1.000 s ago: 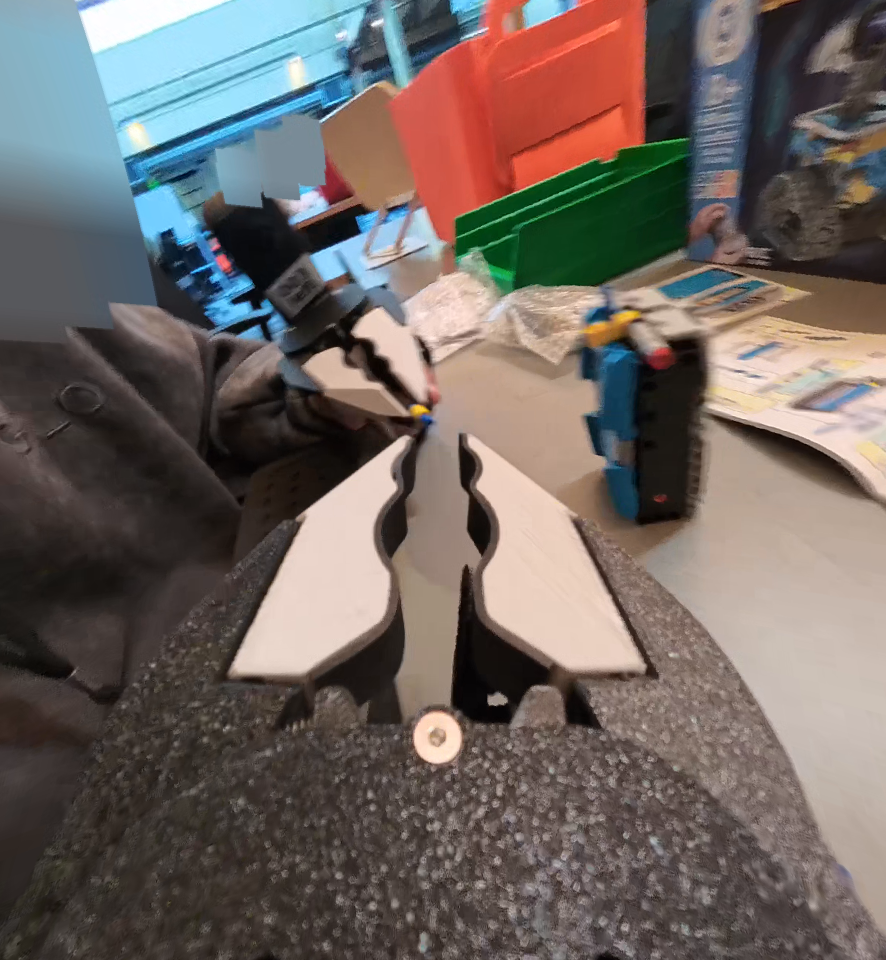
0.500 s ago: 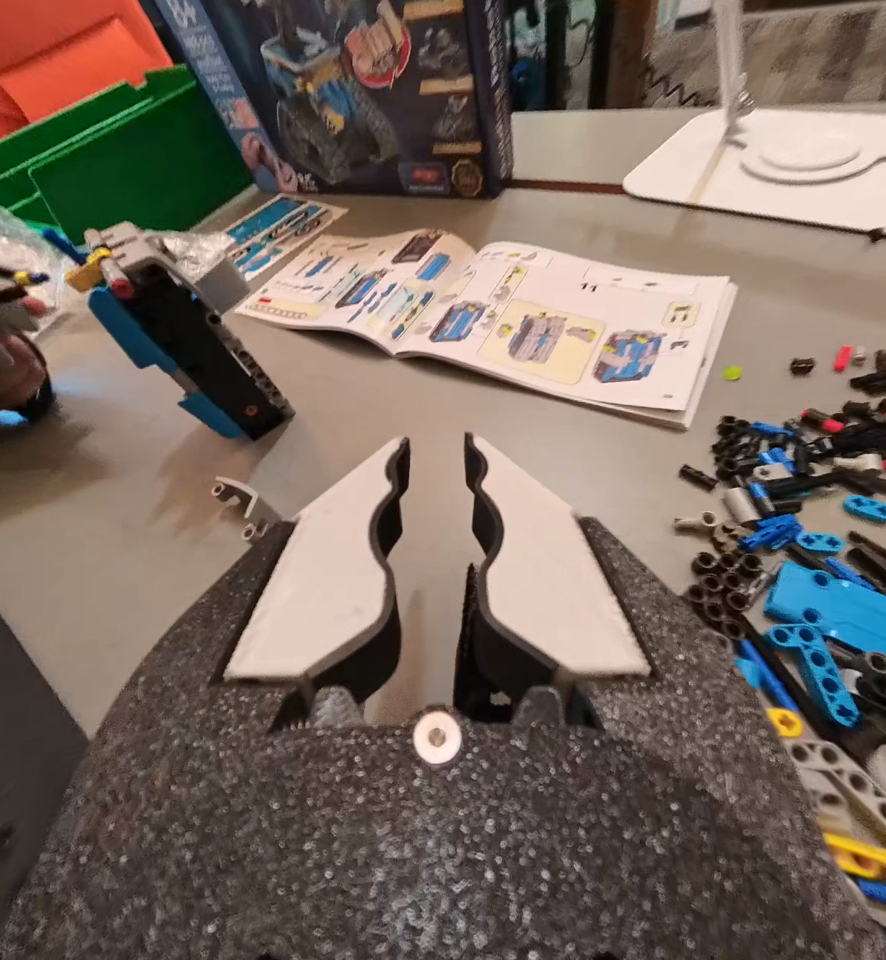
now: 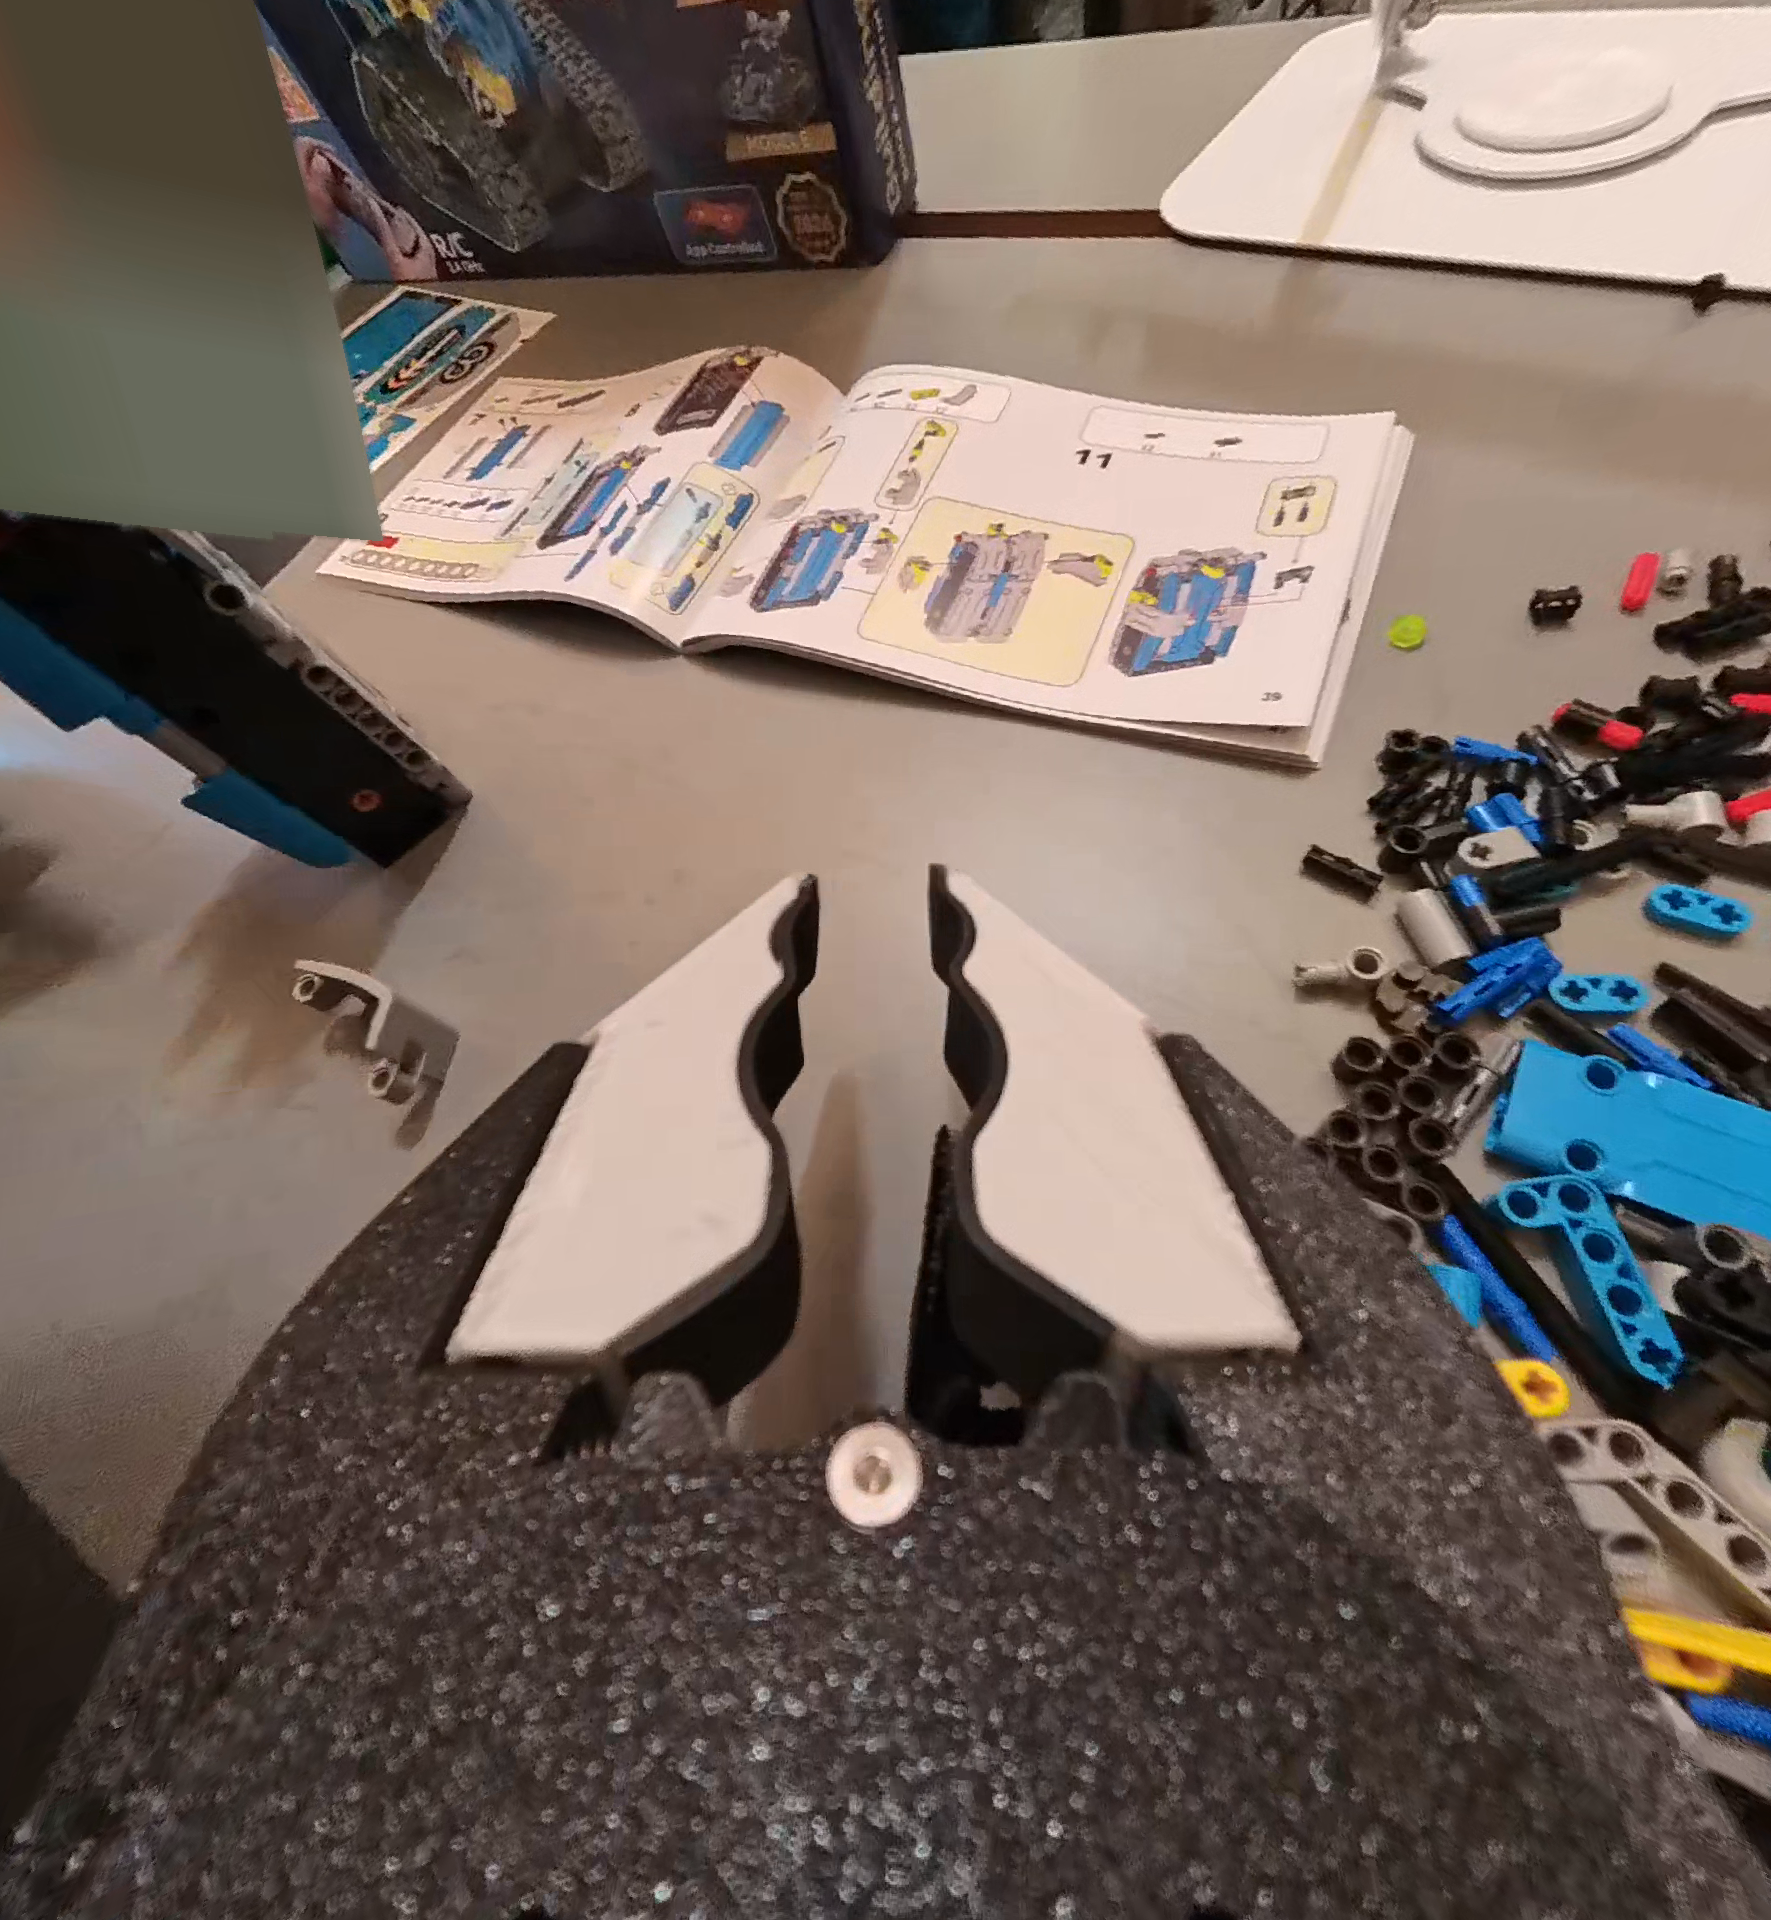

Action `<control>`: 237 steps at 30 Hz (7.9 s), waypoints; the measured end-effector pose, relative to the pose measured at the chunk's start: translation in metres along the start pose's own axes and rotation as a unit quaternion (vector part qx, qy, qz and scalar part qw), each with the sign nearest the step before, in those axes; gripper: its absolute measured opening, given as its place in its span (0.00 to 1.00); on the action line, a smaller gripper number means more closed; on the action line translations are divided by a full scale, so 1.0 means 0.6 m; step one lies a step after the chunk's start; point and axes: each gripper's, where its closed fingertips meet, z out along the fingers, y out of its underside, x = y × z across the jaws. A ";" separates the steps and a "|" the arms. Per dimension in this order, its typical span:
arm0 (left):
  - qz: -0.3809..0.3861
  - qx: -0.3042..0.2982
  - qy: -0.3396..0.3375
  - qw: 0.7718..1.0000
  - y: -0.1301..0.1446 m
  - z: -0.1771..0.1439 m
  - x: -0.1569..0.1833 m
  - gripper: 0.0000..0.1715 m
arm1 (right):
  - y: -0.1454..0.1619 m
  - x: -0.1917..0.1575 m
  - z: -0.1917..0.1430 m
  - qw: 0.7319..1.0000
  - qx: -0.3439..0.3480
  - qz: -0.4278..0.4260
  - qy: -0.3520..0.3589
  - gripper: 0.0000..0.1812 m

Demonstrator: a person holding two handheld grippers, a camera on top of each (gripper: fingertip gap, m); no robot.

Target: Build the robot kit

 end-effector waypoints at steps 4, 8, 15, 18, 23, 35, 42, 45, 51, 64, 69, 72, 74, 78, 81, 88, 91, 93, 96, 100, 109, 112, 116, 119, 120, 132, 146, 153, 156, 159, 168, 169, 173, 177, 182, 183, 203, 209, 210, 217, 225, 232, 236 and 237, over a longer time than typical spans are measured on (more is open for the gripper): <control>-0.053 0.033 0.001 0.998 -0.013 -0.012 -0.020 0.02 | 0.000 -0.003 0.005 1.000 -0.003 0.000 -0.005 0.11; -0.090 0.052 -0.004 0.995 -0.020 -0.020 -0.036 0.02 | -0.002 -0.011 0.008 1.000 -0.001 0.005 -0.021 0.11; -0.084 0.050 -0.001 0.995 -0.019 -0.019 -0.033 0.02 | -0.002 -0.025 0.011 0.999 -0.002 -0.003 -0.042 0.11; -0.087 0.052 -0.001 0.995 -0.019 -0.020 -0.034 0.02 | -0.002 -0.026 0.011 0.999 -0.002 -0.001 -0.044 0.11; -0.095 0.054 0.000 0.994 -0.020 -0.021 -0.037 0.02 | -0.001 -0.027 0.012 0.999 -0.003 0.003 -0.049 0.11; -0.078 0.050 -0.001 0.996 -0.019 -0.019 -0.030 0.02 | -0.002 -0.052 0.009 0.997 -0.003 -0.018 -0.080 0.11; -0.013 0.033 -0.009 0.999 -0.013 -0.018 -0.004 0.02 | 0.038 -0.199 -0.009 0.960 -0.043 -0.132 -0.245 0.18; 0.012 0.026 -0.015 0.999 -0.010 -0.016 0.006 0.02 | 0.054 -0.198 0.000 0.959 -0.056 -0.186 -0.206 0.18; 0.061 0.012 -0.020 0.998 -0.004 -0.011 0.022 0.02 | 0.091 -0.206 0.009 0.953 -0.117 -0.197 -0.200 0.15; 0.059 0.013 -0.028 0.998 -0.005 -0.014 0.016 0.02 | 0.094 -0.211 -0.003 0.949 -0.094 -0.280 -0.108 0.12; 0.063 0.009 -0.026 0.998 -0.003 -0.011 0.019 0.02 | 0.073 -0.192 -0.007 0.966 -0.072 -0.218 -0.118 0.13; 0.068 0.005 -0.025 0.997 -0.001 -0.009 0.021 0.02 | 0.066 -0.192 -0.010 0.969 -0.060 -0.205 -0.126 0.12; 0.069 0.005 -0.026 0.997 -0.001 -0.009 0.020 0.02 | 0.064 -0.193 -0.011 0.970 -0.058 -0.196 -0.133 0.12; 0.068 0.004 -0.025 0.997 -0.001 -0.009 0.020 0.02 | 0.062 -0.195 -0.012 0.970 -0.057 -0.188 -0.141 0.10; 0.076 -0.003 -0.020 0.997 0.002 -0.006 0.025 0.02 | 0.063 -0.192 -0.010 0.971 -0.059 -0.190 -0.134 0.10; 0.132 0.010 -0.029 0.991 -0.003 -0.003 0.041 0.02 | 0.050 -0.201 -0.014 0.971 -0.040 -0.185 -0.145 0.09; 0.208 0.079 -0.001 0.975 -0.033 0.004 0.093 0.02 | 0.023 -0.254 -0.025 0.965 -0.016 -0.101 -0.242 0.10; 0.245 0.089 0.017 0.965 -0.034 0.017 0.128 0.02 | 0.010 -0.307 -0.033 0.942 -0.022 -0.037 -0.333 0.13; 0.271 0.090 0.039 0.957 -0.024 0.023 0.159 0.02 | -0.011 -0.368 -0.048 0.891 -0.034 0.066 -0.449 0.16; 0.284 0.088 0.045 0.954 -0.020 0.024 0.168 0.02 | -0.010 -0.408 -0.055 0.832 -0.070 0.152 -0.530 0.19; 0.311 0.073 0.037 0.947 -0.010 0.022 0.165 0.02 | -0.018 -0.417 -0.050 0.817 -0.062 0.171 -0.547 0.10; 0.323 0.072 0.039 0.943 -0.008 0.022 0.171 0.02 | -0.018 -0.413 -0.048 0.814 -0.063 0.182 -0.547 0.05; 0.335 0.063 0.032 0.940 -0.004 0.027 0.172 0.02 | -0.012 -0.409 -0.045 0.828 -0.060 0.160 -0.533 0.04; 0.343 0.056 0.021 0.937 0.000 0.032 0.171 0.02 | -0.006 -0.410 -0.042 0.831 -0.068 0.162 -0.527 0.04; 0.343 0.055 0.019 0.938 0.000 0.033 0.170 0.02 | -0.006 -0.408 -0.041 0.834 -0.069 0.157 -0.524 0.04; 0.158 -0.141 0.042 0.976 0.072 0.081 0.137 0.09 | 0.069 -0.254 0.000 0.937 -0.148 -0.224 -0.225 0.04; 0.141 -0.249 0.020 0.958 0.117 0.164 0.110 0.12 | 0.110 -0.210 0.006 0.937 -0.195 -0.177 -0.231 0.04; 0.116 -0.237 0.071 0.962 0.108 0.198 0.141 0.12 | 0.123 -0.223 -0.009 0.924 -0.211 -0.160 -0.277 0.04; 0.104 -0.245 0.099 0.959 0.113 0.200 0.151 0.11 | 0.129 -0.227 -0.019 0.917 -0.213 -0.172 -0.291 0.04; 0.099 -0.249 0.120 0.956 0.117 0.197 0.158 0.09 | 0.131 -0.225 -0.023 0.915 -0.213 -0.168 -0.299 0.04; 0.150 -0.271 0.128 0.942 0.136 0.192 0.161 0.04 | 0.132 -0.209 -0.019 0.919 -0.209 -0.141 -0.303 0.04; 0.158 -0.274 0.120 0.941 0.139 0.191 0.157 0.04 | 0.133 -0.211 -0.020 0.918 -0.208 -0.142 -0.307 0.04; 0.187 -0.285 0.112 0.933 0.150 0.183 0.156 0.05 | 0.138 -0.224 -0.022 0.913 -0.207 -0.170 -0.308 0.04; 0.177 -0.281 0.113 0.937 0.146 0.180 0.155 0.03 | 0.125 -0.214 -0.018 0.924 -0.186 -0.158 -0.295 0.04; 0.176 -0.253 0.135 0.942 0.132 0.173 0.166 0.03 | 0.076 -0.216 -0.022 0.937 -0.111 -0.127 -0.305 0.04; 0.181 -0.250 0.135 0.941 0.132 0.172 0.168 0.03 | 0.075 -0.216 -0.022 0.937 -0.109 -0.127 -0.305 0.04; 0.114 -0.304 0.153 0.933 0.155 0.168 0.163 0.07 | 0.096 -0.228 -0.016 0.929 -0.131 -0.151 -0.310 0.04; 0.093 -0.282 0.153 0.943 0.139 0.170 0.161 0.13 | 0.098 -0.226 -0.015 0.930 -0.133 -0.152 -0.306 0.04; 0.086 -0.282 0.159 0.942 0.138 0.169 0.163 0.13 | 0.098 -0.226 -0.015 0.930 -0.133 -0.151 -0.306 0.04; 0.079 -0.311 0.158 0.934 0.153 0.175 0.163 0.08 | 0.099 -0.227 -0.014 0.930 -0.135 -0.154 -0.307 0.04; 0.126 -0.286 0.165 0.935 0.144 0.180 0.180 0.03 | 0.098 -0.226 -0.017 0.929 -0.131 -0.154 -0.310 0.04; 0.098 -0.169 0.161 0.967 0.077 0.174 0.181 0.04 | 0.064 -0.237 -0.036 0.927 -0.081 -0.128 -0.343 0.04; 0.091 -0.151 0.161 0.971 0.067 0.172 0.180 0.04 | 0.051 -0.239 -0.043 0.926 -0.059 -0.128 -0.349 0.04; 0.090 -0.149 0.164 0.971 0.066 0.171 0.181 0.04 | 0.045 -0.240 -0.046 0.926 -0.051 -0.125 -0.351 0.04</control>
